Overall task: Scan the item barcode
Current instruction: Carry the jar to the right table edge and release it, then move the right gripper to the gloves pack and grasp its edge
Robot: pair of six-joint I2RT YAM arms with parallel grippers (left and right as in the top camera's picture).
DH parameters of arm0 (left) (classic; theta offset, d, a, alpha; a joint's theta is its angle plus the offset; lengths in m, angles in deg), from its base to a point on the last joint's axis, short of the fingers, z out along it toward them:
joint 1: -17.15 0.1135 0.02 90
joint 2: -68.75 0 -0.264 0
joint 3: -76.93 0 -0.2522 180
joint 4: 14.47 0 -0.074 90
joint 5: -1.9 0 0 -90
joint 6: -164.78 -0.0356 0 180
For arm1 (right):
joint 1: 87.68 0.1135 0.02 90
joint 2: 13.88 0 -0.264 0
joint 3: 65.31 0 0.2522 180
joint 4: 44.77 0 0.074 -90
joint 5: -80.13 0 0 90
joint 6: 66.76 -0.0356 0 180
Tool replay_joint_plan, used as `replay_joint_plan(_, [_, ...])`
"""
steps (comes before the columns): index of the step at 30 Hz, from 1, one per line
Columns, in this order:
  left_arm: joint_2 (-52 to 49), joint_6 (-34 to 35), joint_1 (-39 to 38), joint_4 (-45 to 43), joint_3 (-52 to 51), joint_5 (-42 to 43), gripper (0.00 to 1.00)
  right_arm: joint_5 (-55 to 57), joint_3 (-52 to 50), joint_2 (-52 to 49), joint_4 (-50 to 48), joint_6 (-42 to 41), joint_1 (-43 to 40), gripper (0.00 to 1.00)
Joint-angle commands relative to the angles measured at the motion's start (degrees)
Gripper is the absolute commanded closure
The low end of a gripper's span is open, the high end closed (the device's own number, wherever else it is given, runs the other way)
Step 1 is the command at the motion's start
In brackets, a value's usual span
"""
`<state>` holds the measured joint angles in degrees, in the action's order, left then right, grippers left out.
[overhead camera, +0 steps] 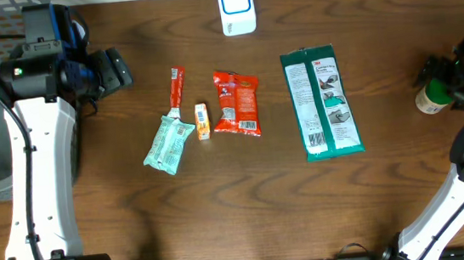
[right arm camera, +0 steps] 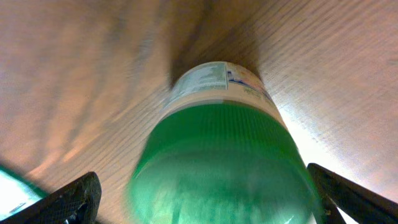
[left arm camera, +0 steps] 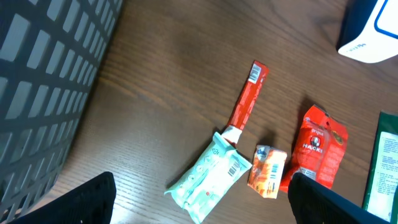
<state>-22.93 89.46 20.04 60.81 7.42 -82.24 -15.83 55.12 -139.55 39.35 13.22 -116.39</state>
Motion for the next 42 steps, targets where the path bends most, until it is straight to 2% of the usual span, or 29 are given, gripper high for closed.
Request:
replay_joint_plan(1, [1.11,-0.72,0.09,0.17,1.22,0.13,0.12,-0.83,10.45,1.33,5.57,0.04,-0.22,0.01])
replay_joint_plan(4, [1.11,-0.7,0.09,0.17,1.22,0.11,0.12,-1.4,17.33,1.57,10.6,0.5,0.09,0.01])
replay_joint_plan(7, [1.11,-0.7,0.09,0.17,1.22,0.13,0.12,-4.48,22.47,1.6,14.43,4.52,0.85,0.04])
replay_joint_plan(14, [1.11,-0.7,0.09,0.17,1.22,0.13,0.12,-11.52,24.57,1.6,20.46,10.91,5.49,0.12])
replay_joint_plan(32, [1.11,-0.7,0.09,0.17,1.22,0.11,0.12,-11.47,24.46,1.6,22.47,10.99,25.81,0.07])
replay_joint_plan(37, [1.11,-0.66,0.09,-5.51,1.22,-0.33,0.12,-11.43,24.46,1.6,22.43,10.99,31.28,0.04])
replay_joint_plan(42, [1.11,-0.46,0.02,-4.09,1.22,2.21,0.12,-6.78,24.46,1.6,22.25,11.02,33.88,0.01])
